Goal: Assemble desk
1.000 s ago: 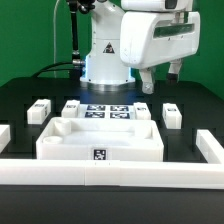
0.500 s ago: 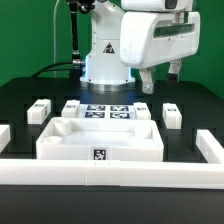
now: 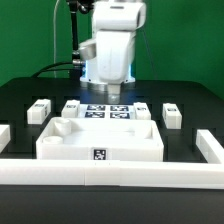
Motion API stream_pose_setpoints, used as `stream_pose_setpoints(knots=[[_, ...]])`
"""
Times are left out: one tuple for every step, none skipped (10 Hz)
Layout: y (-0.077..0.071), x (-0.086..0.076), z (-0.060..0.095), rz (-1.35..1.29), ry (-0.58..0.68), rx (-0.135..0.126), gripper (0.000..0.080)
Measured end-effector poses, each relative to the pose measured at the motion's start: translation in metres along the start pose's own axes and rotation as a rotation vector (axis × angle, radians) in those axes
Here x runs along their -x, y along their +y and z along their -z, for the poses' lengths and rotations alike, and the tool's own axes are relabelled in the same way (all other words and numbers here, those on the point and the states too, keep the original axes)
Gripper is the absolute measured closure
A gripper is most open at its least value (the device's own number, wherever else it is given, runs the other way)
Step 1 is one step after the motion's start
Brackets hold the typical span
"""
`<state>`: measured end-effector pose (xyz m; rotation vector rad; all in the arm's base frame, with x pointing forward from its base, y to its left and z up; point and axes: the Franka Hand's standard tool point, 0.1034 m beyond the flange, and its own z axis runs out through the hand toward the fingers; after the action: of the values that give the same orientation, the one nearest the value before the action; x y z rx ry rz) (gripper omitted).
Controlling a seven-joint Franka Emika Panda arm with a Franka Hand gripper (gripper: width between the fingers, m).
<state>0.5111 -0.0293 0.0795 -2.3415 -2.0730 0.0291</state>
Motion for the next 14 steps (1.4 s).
stream_pose_setpoints(knots=[[0.0,0.002,0.0,0.034,-0.008,-0.005,0.015],[0.001,0.001,0.001,0.056,-0.008,-0.004,0.015],[0.0,0.001,0.0,0.05,-0.008,-0.005,0.015],[0.0,0.002,-0.001,0.053,-0.007,-0.006,0.015],[-0.003,0.005,-0.009,0.091,-0.004,0.003,0.015],[-0.011,0.013,-0.025,0.1,0.003,0.015,0.015],[-0.019,0.019,-0.04,0.086,0.011,0.029,0.015],[-0.026,0.02,-0.055,0.078,0.018,0.021,0.015],[-0.03,0.019,-0.067,0.075,0.022,0.011,0.015],[-0.031,0.019,-0.071,0.075,0.024,0.014,0.015],[-0.03,0.019,-0.071,0.075,0.024,0.014,0.015],[-0.031,0.019,-0.071,0.075,0.024,0.013,0.026],[-0.031,0.019,-0.071,0.075,0.024,0.012,0.0437],[-0.031,0.019,-0.072,0.075,0.024,0.012,0.0574]])
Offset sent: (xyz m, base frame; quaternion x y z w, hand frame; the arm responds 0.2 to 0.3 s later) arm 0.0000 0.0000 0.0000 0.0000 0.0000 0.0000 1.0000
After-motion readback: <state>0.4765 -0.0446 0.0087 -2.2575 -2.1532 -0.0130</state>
